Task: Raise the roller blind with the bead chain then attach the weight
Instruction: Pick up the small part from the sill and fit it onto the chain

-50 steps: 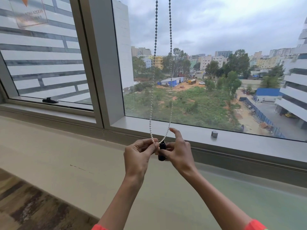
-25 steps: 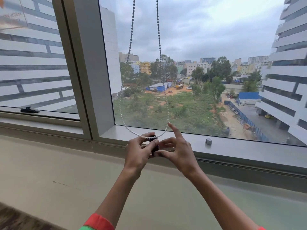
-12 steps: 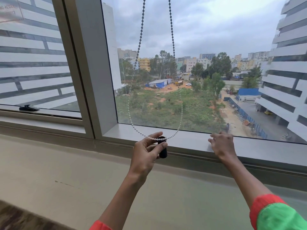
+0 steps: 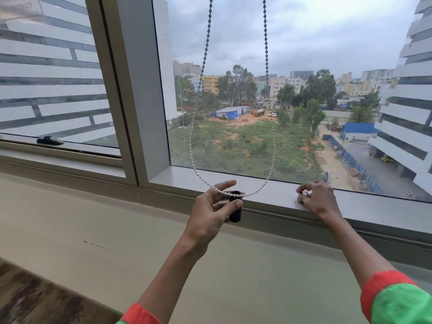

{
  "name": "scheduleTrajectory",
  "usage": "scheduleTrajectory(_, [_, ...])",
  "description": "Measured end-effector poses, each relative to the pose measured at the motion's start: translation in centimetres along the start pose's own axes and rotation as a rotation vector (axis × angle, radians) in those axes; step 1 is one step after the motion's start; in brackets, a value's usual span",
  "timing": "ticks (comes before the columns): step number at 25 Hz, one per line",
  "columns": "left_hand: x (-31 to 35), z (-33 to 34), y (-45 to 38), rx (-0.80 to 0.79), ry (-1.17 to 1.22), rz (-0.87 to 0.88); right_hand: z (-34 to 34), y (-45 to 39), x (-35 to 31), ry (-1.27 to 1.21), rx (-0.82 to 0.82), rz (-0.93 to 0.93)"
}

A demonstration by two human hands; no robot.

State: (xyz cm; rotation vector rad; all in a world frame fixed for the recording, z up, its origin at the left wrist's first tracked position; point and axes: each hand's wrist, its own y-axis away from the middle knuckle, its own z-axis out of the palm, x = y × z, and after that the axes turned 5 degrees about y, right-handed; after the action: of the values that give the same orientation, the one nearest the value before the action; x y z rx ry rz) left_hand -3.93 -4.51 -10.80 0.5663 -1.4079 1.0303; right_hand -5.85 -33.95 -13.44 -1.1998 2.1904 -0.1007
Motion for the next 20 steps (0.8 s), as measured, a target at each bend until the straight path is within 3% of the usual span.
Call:
scheduleTrajectory(3, [0.1,0.0,0.3,-0.018,0.0,0.01,-1.2,1.0,-0.7,-0.229,-0.022,0.011])
scheduleTrajectory(5, [0.3,0.0,0.3,-0.019,0.01,0.03,-2.5,2.5,-1.8,-0.714,-0.098,0.048])
scheduleTrajectory(7, [0.4,0.0,0.3,-0.005,0.03,0.046,-4.0,4.4,-2.9,-1.233,-0.275,0.024])
scheduleTrajectory(8, [0.5,0.0,0.4,0.004,0.043,0.051,-4.7,5.4,-3.5,-1.371,-0.353,-0.026])
scheduleTrajectory(10, [0.5,0.2,0.4,0.019,0.062,0.062,-5.6,7.1,-5.1,-1.435,-0.459,-0.153])
scheduleTrajectory(13, [0.6,0.8,0.7,0.023,0.076,0.07,-5.9,8.3,-7.7,-1.321,-0.537,-0.257])
scheduleTrajectory(20, [1.3,1.6,1.3,0.046,0.061,0.101,-5.7,8.8,-10.5,-1.173,-0.544,-0.232])
